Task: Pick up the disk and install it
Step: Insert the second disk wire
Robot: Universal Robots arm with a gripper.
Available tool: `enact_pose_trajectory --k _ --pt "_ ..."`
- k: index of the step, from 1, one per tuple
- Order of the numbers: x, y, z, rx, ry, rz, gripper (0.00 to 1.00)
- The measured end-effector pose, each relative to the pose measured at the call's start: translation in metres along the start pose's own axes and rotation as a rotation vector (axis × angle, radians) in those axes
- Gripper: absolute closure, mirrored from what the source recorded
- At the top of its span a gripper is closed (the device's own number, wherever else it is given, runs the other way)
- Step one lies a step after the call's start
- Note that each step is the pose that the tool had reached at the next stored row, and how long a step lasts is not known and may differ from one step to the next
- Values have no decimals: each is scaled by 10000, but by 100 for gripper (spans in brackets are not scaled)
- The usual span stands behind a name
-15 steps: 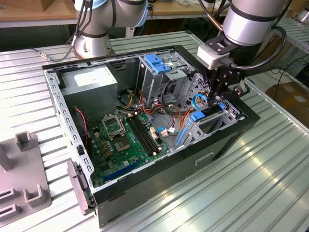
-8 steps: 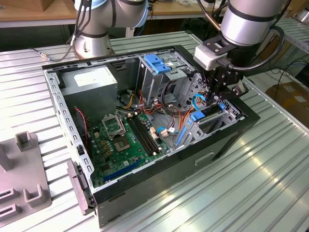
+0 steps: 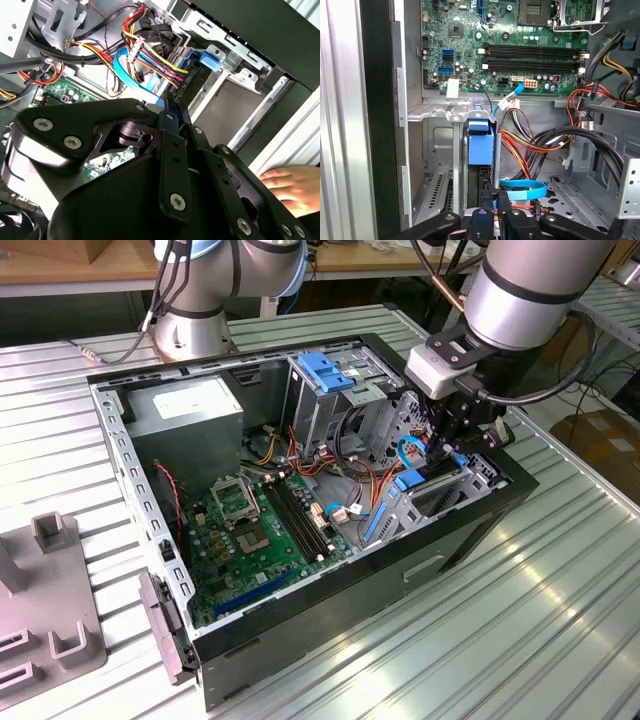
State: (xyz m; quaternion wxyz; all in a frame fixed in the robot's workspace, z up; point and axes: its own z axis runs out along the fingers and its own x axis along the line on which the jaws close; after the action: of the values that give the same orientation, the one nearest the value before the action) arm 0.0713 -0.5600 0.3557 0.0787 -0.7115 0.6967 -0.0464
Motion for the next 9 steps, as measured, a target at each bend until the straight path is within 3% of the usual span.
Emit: enact_pose_trajectory --k 9 --pt "7 -24 36 0 0 1 84"
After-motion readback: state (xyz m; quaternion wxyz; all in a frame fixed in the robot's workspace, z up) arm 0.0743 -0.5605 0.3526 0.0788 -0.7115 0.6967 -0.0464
